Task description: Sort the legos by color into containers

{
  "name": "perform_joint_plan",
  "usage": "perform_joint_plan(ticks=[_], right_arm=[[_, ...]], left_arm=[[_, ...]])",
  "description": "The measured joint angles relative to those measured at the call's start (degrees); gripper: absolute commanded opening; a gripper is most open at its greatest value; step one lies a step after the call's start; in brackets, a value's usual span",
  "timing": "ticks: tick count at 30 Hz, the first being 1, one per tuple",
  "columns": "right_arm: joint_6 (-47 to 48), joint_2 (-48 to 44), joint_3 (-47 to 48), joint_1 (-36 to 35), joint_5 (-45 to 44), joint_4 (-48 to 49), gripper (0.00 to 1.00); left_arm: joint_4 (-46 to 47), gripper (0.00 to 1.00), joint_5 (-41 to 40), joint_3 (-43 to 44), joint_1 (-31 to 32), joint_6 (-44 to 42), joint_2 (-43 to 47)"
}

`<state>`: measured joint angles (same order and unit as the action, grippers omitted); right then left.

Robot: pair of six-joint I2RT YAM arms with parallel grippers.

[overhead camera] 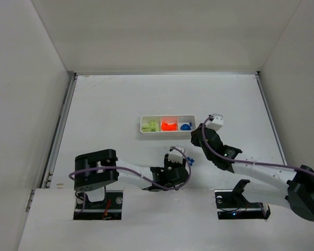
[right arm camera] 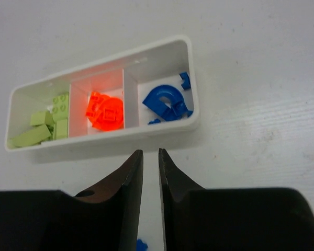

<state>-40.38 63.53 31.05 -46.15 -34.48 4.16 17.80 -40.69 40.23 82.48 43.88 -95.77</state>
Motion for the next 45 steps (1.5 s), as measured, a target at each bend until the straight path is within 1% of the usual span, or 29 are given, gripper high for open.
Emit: perform_joint_plan(ticks=[1,3,4,6,10,19,26,35,40,45], right_arm=[[-0.70,-1.14,-1.25,-0.81,-0.39,-0.26,0.36],[-1.97,-2.71,-3.04,-2.32,-1.14,-0.81,0.43],[-2.45,-3.34,-3.85,-3.10,-1.53,-0.98,0.46],[-3.72,-4.70,-5.44,-4.76,-2.38,-1.38,0.47],[-6.38,-7.13,-7.78,-6.51,-3.74,-3.26,0.47],[-10.71,-9.14,-10.64,-6.56,-5.01,-6.95,0.47],[-11.06,-9.49,-10.95,-6.56,-5.01,-7.21,0.47],[-11.02,-9.49,-11.02,-6.56,-4.90,-7.10,0.47],[-10.91,-9.49,-11.32,-6.54,-4.50,-6.93,0.47],[-10.86,-9.75,-11.34,-6.54,-4.50,-6.78,0.47]], left_arm=[[0.11,0.40,0.13,0.17,-0.39,-0.35,-0.42],[0.57,0.39,0.48,0.44,-1.14,-0.85,-1.20],[0.87,0.38,0.74,0.66,-1.55,-1.11,-1.55],[1.57,0.36,1.33,1.18,-2.03,-1.51,-2.16],[2.80,0.35,2.25,2.27,-2.34,-1.92,-3.45],[3.65,0.36,2.58,3.39,-1.57,-1.95,-4.63],[4.28,0.36,-0.07,2.12,0.39,-1.27,-4.11],[7.21,0.40,-4.07,-0.70,2.60,-1.01,-0.90],[9.75,0.41,-2.95,-0.74,3.15,-2.14,-1.14],[10.47,0.39,-1.22,1.36,3.32,-4.02,-4.63]])
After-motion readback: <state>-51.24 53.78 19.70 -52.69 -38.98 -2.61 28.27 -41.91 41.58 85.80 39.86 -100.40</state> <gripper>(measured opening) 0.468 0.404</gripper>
